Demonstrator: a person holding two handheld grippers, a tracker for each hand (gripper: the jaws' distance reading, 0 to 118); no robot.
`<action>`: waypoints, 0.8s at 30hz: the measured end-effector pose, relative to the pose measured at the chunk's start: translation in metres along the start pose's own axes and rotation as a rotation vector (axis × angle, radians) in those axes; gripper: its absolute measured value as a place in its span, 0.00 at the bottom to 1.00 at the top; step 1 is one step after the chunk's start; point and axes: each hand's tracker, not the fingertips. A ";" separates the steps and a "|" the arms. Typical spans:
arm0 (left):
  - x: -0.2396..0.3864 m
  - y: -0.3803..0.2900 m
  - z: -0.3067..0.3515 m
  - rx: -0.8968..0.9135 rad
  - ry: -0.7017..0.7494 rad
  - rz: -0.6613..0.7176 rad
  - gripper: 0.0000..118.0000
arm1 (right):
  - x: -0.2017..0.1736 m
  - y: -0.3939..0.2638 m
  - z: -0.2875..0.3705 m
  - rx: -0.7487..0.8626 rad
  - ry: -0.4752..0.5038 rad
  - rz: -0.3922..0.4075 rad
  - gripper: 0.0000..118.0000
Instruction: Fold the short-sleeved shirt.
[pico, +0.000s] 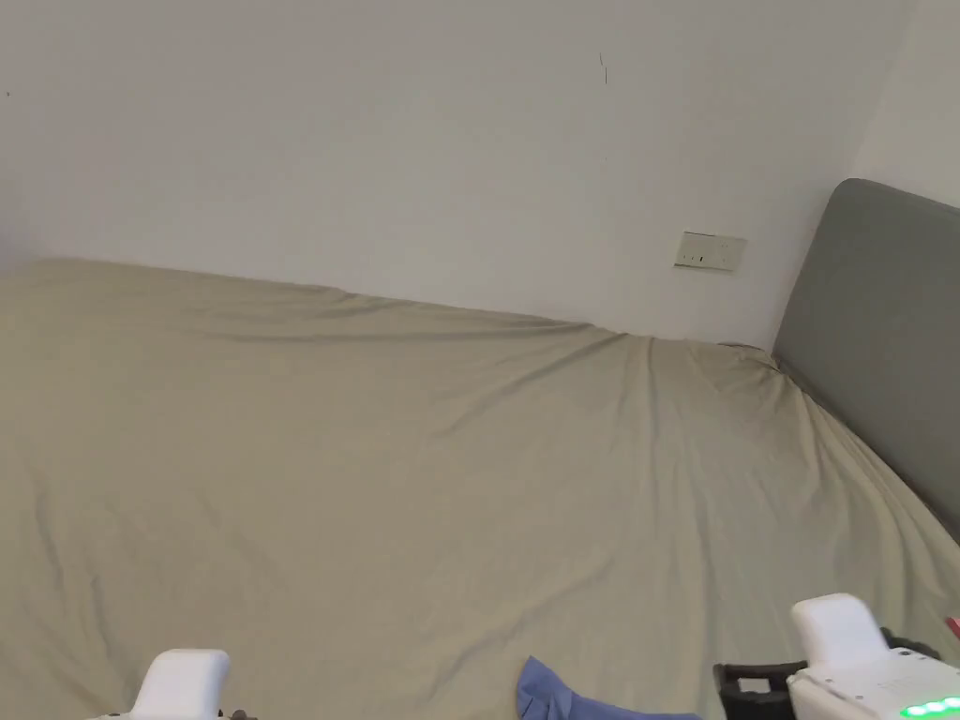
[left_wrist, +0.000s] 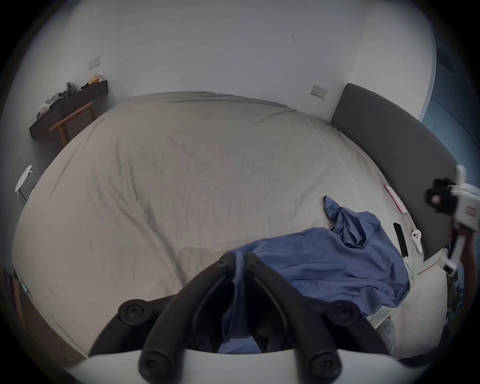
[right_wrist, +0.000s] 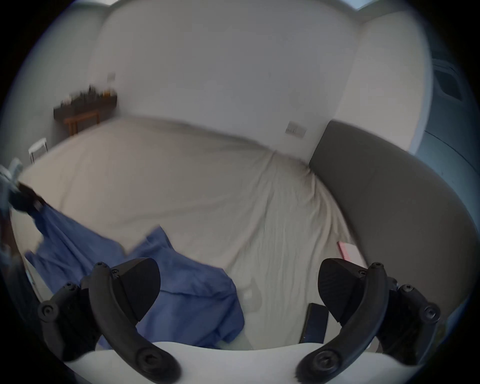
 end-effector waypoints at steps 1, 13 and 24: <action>0.001 0.000 -0.001 0.000 0.000 -0.001 0.04 | -0.002 -0.002 -0.027 -0.067 0.051 -0.004 1.00; -0.004 0.012 -0.020 -0.026 0.018 -0.004 0.04 | -0.032 -0.042 -0.161 -0.391 0.368 -0.228 0.64; -0.021 0.047 0.041 0.142 -0.021 0.035 0.04 | 0.025 0.043 0.002 -0.017 0.239 -0.288 0.03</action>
